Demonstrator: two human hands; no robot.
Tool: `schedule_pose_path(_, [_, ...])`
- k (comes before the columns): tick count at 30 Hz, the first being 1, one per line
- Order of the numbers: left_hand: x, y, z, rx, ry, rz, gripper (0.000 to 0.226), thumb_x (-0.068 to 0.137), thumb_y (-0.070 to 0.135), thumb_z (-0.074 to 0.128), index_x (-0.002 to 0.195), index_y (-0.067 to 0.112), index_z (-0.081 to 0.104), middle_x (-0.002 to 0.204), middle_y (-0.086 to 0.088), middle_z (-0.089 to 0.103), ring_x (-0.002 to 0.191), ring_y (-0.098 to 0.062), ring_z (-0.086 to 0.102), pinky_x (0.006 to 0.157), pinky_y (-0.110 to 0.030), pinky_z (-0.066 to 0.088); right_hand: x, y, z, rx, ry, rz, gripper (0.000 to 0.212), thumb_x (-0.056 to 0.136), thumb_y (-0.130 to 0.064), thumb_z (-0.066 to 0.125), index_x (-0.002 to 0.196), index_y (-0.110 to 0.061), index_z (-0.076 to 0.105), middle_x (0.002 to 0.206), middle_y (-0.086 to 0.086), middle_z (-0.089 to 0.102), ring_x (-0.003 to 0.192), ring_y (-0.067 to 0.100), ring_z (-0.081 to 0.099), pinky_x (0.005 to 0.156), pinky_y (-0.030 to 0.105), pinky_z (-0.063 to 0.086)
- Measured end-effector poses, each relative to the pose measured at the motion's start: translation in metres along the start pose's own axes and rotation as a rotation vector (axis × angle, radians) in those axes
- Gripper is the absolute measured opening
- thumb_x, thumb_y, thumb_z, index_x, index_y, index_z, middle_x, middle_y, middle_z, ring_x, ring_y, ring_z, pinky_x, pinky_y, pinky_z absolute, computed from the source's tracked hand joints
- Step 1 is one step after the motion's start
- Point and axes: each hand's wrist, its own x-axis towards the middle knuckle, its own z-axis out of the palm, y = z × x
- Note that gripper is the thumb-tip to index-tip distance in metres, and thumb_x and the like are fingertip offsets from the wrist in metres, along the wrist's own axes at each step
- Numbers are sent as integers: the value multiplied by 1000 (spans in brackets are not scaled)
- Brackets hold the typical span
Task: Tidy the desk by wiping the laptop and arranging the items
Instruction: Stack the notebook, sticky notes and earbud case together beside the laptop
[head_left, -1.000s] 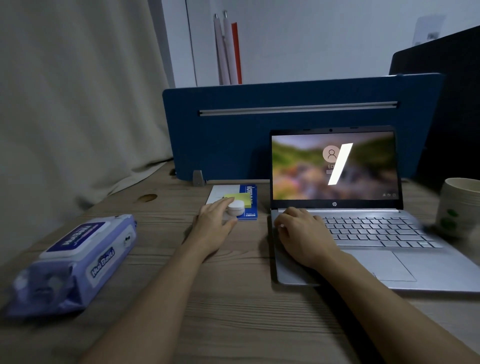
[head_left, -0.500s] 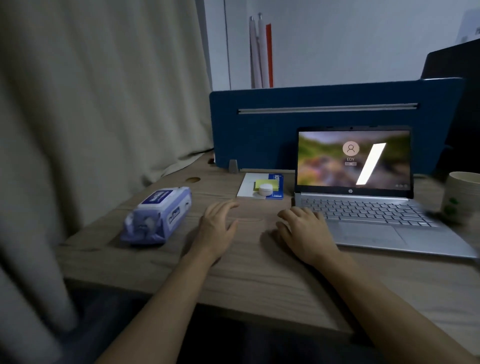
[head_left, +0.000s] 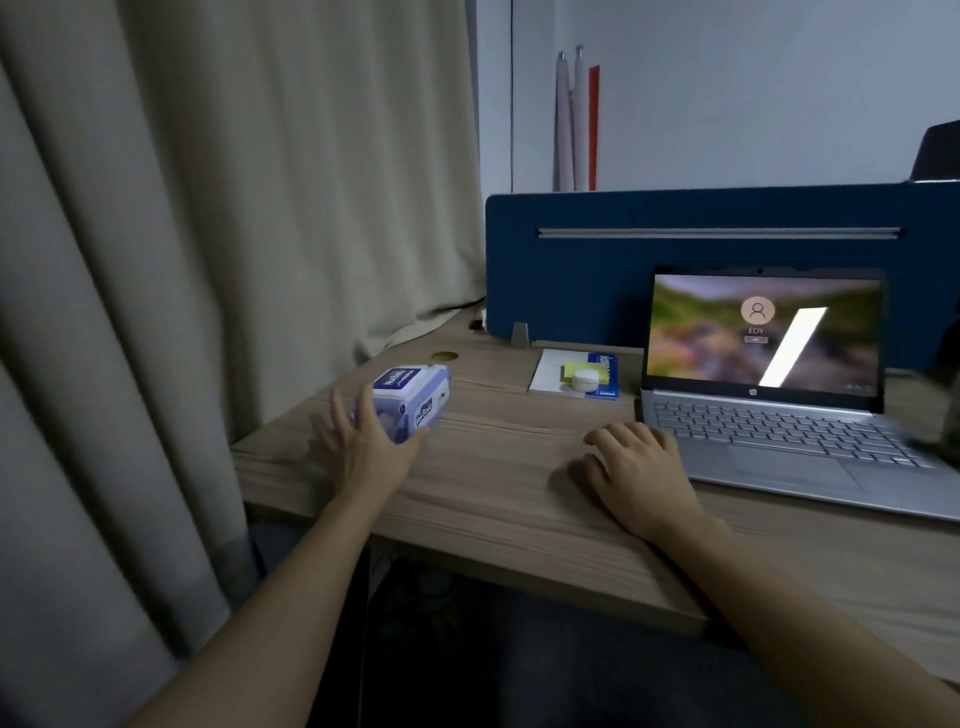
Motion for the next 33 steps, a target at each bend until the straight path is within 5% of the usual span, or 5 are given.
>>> schedule_pose_path(6, [21,-6,22,-92,-66,-21,83,79,40,73,146,29,25,139,-18,21,120,-41,42,94,-44,47,14,15,7,22,-15,64,36,99,-43,36,124,-27,56,129,-5,59,126,16,47,115,47,23])
schedule_pose_path(18, [54,54,116,19,-142,77,84,83,55,63,146,33,12,138,-17,21,116,-43,41,90,-46,44,46,37,24,14,-62,85,45,97,-52,30,128,-29,51,136,-5,56,135,16,40,118,59,12])
schedule_pose_path(33, [121,105,227,14,-195,90,84,82,72,49,144,36,7,143,-14,16,120,-43,36,91,-49,41,68,52,20,131,-120,158,43,97,-53,34,130,-30,48,143,-7,47,139,17,31,119,56,10])
